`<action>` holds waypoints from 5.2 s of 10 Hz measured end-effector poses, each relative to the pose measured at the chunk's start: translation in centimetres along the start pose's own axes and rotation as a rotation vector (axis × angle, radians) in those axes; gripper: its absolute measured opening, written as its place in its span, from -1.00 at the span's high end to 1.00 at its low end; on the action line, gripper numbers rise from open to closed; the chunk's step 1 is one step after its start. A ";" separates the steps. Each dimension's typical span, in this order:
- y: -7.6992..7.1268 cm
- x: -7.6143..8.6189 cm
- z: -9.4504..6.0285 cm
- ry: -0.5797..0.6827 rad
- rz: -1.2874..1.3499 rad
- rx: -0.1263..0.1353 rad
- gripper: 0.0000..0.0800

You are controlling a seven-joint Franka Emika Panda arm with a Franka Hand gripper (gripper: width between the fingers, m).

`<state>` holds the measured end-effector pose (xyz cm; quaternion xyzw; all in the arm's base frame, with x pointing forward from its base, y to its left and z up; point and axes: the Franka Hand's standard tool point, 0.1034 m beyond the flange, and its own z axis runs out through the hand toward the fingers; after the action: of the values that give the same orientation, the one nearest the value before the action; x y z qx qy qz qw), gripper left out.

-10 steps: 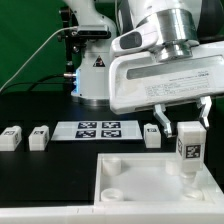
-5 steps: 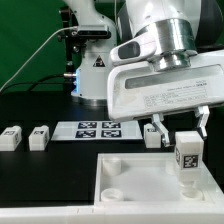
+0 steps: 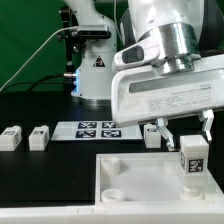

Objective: Assemble one leg

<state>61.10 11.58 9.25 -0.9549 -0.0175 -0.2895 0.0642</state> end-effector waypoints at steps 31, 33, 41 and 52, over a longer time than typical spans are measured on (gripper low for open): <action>0.1 1.8 -1.4 -0.599 0.056 0.052 -0.62; 0.0 1.5 -1.1 -0.607 0.176 0.011 -0.62; 0.1 -0.7 1.6 -0.536 0.241 -0.018 -0.62; -0.6 -0.2 2.0 -0.494 1.119 -0.232 0.27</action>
Offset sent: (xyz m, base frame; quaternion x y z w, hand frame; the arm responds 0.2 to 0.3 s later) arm -0.0073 0.0018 -0.0139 -0.0092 0.0182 0.0024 0.9998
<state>61.95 12.40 7.58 -0.8588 0.5028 0.0174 0.0962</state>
